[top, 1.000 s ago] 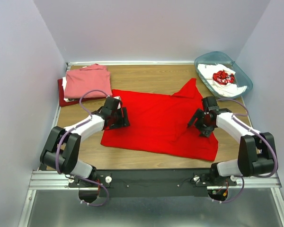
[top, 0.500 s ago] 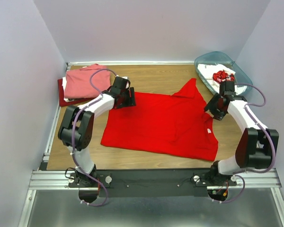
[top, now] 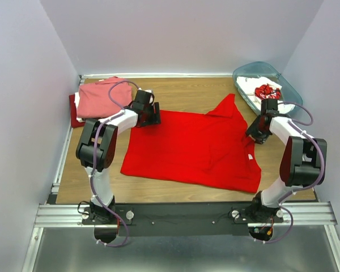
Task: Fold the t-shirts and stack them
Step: Fold the tshirt
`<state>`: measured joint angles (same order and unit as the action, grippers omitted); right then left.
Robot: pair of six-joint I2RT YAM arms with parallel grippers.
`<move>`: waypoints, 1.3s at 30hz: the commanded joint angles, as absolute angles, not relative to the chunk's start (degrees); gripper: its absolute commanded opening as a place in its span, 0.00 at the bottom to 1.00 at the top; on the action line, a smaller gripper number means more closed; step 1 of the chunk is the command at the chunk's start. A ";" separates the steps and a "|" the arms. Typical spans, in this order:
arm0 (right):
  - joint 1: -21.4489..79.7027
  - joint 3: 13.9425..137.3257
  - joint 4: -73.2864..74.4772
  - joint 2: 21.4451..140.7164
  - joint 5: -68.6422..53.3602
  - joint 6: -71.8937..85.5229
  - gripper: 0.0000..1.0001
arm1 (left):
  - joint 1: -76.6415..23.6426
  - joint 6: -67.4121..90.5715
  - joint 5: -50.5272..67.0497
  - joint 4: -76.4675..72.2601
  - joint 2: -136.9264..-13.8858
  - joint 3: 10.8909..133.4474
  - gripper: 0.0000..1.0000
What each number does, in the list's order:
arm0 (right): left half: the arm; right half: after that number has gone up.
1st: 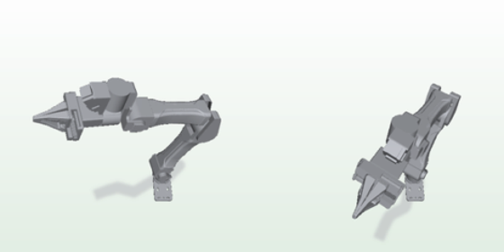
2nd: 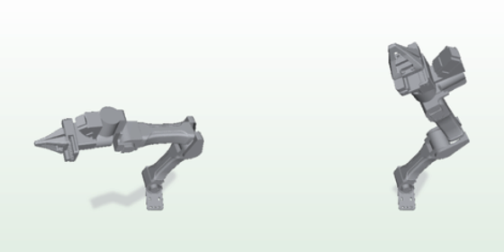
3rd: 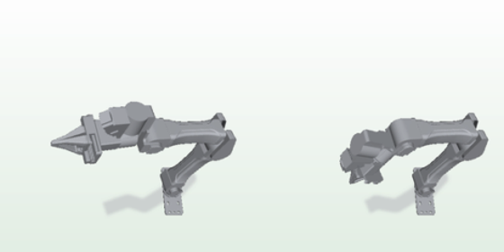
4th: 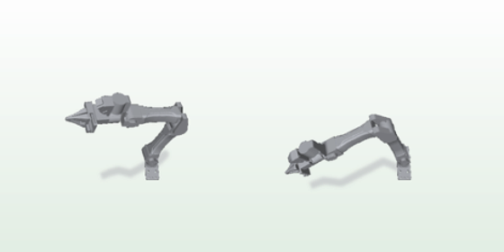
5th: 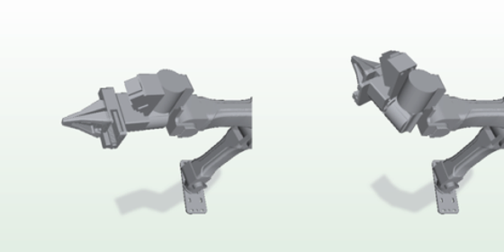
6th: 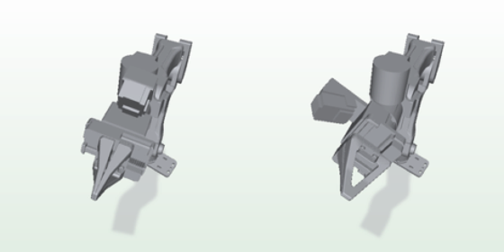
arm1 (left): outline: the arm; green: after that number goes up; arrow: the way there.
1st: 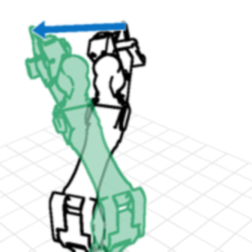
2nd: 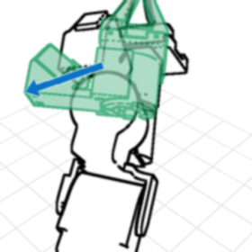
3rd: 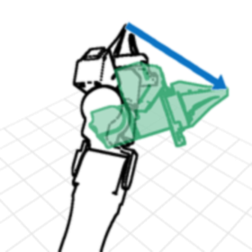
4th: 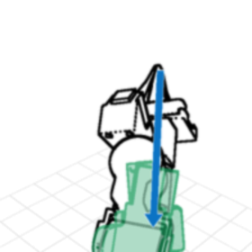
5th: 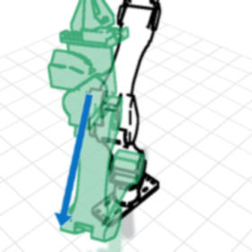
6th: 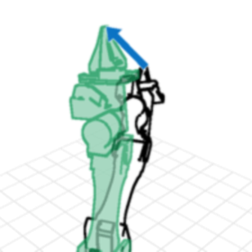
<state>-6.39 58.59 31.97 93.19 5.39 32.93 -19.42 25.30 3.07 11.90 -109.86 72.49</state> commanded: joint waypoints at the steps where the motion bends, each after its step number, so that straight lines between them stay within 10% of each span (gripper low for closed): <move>1: -6.68 58.10 28.13 96.14 6.85 32.69 0.51 | -18.63 24.08 3.87 10.02 -111.62 71.37 0.73; 7: -6.77 58.27 27.51 98.17 8.17 32.43 0.42 | -18.28 24.43 4.04 8.88 -111.27 68.91 0.73; 13: -6.86 56.78 27.60 97.21 11.68 32.17 0.01 | -18.19 24.61 3.26 8.00 -109.78 66.27 0.73; 22: -8.09 54.49 28.65 95.27 14.85 32.26 0.01 | -18.11 25.66 2.64 7.21 -106.96 62.14 0.73; 33: -8.79 54.14 30.59 94.48 14.59 33.93 0.23 | -18.11 26.81 3.08 8.70 -104.50 62.93 0.73; 39: -8.88 56.33 31.29 90.71 11.78 32.08 0.62 | -18.11 25.67 3.25 12.47 -103.45 69.77 0.73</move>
